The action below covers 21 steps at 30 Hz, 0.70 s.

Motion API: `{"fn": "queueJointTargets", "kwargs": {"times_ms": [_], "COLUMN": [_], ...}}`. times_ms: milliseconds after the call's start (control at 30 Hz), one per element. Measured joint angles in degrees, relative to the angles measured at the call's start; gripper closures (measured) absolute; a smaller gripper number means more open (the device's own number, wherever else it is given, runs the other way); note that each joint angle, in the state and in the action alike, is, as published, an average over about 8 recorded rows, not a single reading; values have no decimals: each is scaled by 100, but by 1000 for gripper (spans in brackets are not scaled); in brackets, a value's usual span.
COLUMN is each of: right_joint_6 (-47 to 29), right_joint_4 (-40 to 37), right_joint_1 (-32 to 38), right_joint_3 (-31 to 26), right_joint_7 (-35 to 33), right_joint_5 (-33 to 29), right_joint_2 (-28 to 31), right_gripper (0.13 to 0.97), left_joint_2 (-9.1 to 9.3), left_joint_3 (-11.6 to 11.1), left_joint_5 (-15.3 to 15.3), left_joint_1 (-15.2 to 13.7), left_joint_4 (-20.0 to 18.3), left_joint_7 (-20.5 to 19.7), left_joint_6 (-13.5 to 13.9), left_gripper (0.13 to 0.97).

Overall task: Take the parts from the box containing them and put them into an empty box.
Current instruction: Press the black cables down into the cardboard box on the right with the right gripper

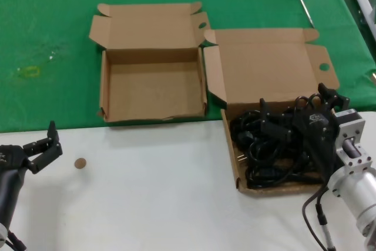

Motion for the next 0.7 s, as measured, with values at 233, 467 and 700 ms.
{"fn": "queueJointTargets", "kwargs": {"times_ms": [233, 467, 700], "right_joint_6": [0, 0, 0], "right_joint_4": [0, 0, 0], "right_joint_1": [0, 0, 0], "right_joint_3": [0, 0, 0], "right_joint_7": [0, 0, 0], "right_joint_5": [0, 0, 0], "right_joint_2": [0, 0, 0], "right_gripper": [129, 129, 129], "left_joint_2": [0, 0, 0], "left_joint_3": [0, 0, 0], "left_joint_5": [0, 0, 0], "left_joint_1": [0, 0, 0], "left_joint_4": [0, 0, 0], "left_joint_7": [0, 0, 0], "left_joint_6": [0, 0, 0], "left_gripper": [132, 132, 156]}}
